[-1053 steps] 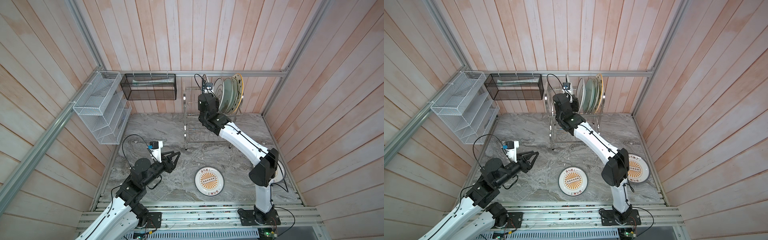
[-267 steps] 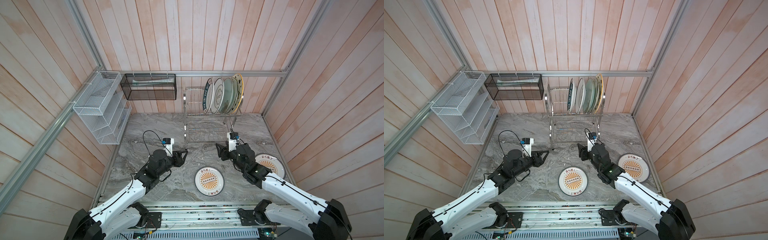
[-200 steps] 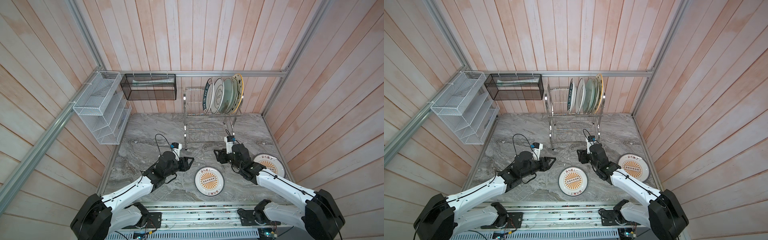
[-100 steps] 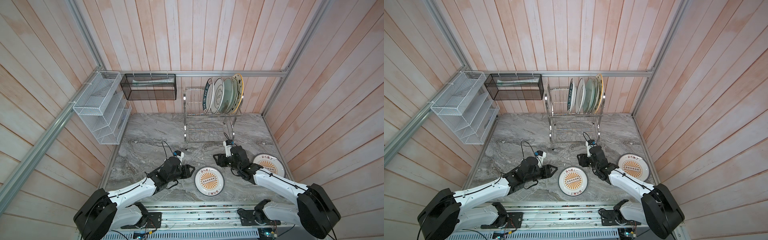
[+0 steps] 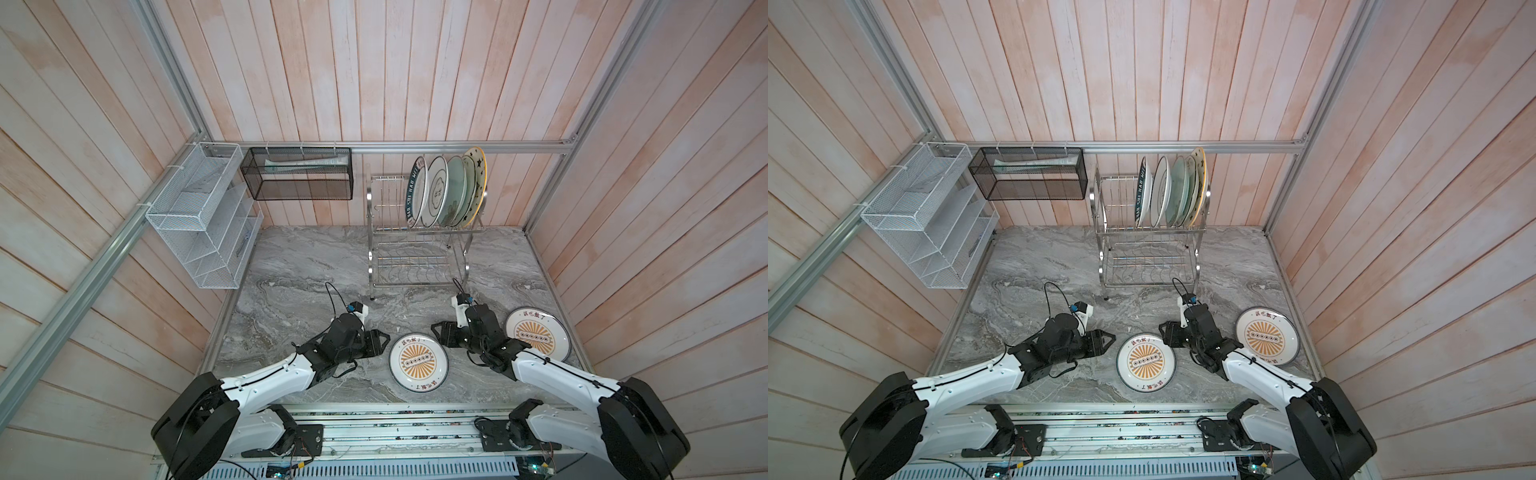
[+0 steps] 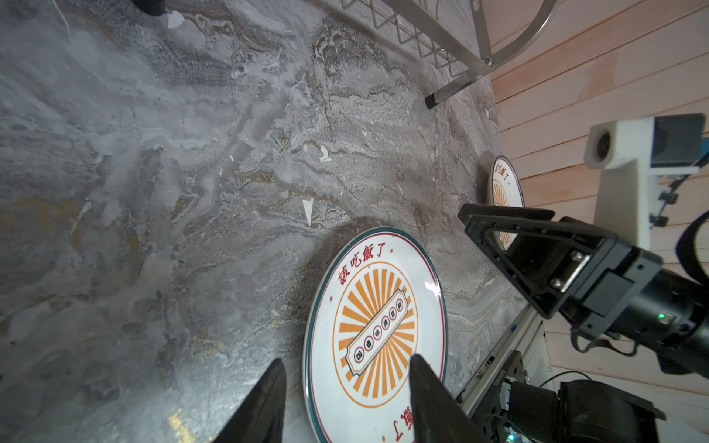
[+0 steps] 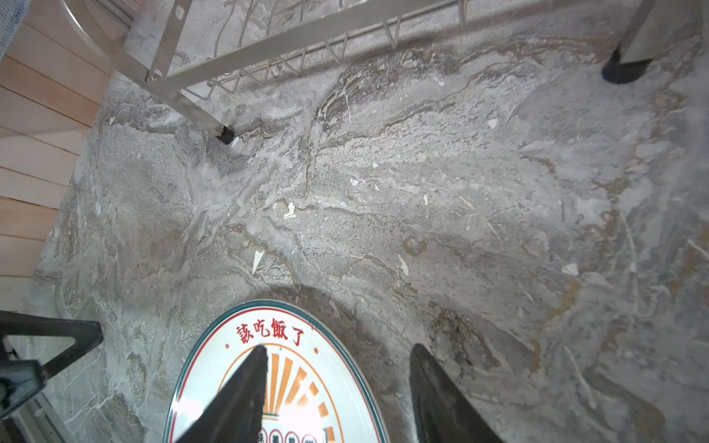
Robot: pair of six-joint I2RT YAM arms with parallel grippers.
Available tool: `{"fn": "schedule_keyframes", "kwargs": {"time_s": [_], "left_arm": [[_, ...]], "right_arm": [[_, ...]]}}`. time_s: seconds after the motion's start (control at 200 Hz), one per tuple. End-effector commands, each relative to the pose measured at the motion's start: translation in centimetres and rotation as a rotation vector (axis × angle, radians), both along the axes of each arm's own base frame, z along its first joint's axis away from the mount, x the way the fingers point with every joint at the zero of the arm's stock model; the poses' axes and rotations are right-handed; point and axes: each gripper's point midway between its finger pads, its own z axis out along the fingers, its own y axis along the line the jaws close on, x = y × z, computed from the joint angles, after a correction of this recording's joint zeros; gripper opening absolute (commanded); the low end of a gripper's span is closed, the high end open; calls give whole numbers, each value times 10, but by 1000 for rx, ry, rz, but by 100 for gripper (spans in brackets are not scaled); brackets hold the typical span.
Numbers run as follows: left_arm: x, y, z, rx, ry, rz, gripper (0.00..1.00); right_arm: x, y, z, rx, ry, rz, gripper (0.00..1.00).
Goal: Load plates into a dish rack
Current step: Pick up the plate from the center of the table.
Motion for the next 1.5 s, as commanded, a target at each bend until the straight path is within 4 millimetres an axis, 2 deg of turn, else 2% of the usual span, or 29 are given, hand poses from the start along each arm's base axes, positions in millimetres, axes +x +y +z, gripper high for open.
{"fn": "schedule_keyframes", "kwargs": {"time_s": [0.0, 0.23, 0.415, 0.56, 0.855, 1.24, 1.495], "left_arm": [[4, -6, 7, -5, -26, -18, 53], [1, -4, 3, -6, -9, -14, 53], [0, -9, -2, -6, 15, -36, 53], [-9, -14, -14, -9, 73, -63, 53], [-26, -19, -37, 1, 151, -94, 53], [-42, -29, -65, 2, 255, -135, 52], [-45, -38, -72, -21, 290, -170, 48]], "right_arm": [[-7, -2, -2, 9, 32, 13, 60], [-26, -5, -15, 36, 100, 61, 60], [-42, -8, -30, 56, 183, 85, 59], [-54, -15, -47, 62, 274, 72, 57], [-76, -8, -65, 152, 393, 118, 49], [-81, -9, -68, 198, 415, 112, 45], [-83, -7, -68, 242, 423, 115, 42]]}}
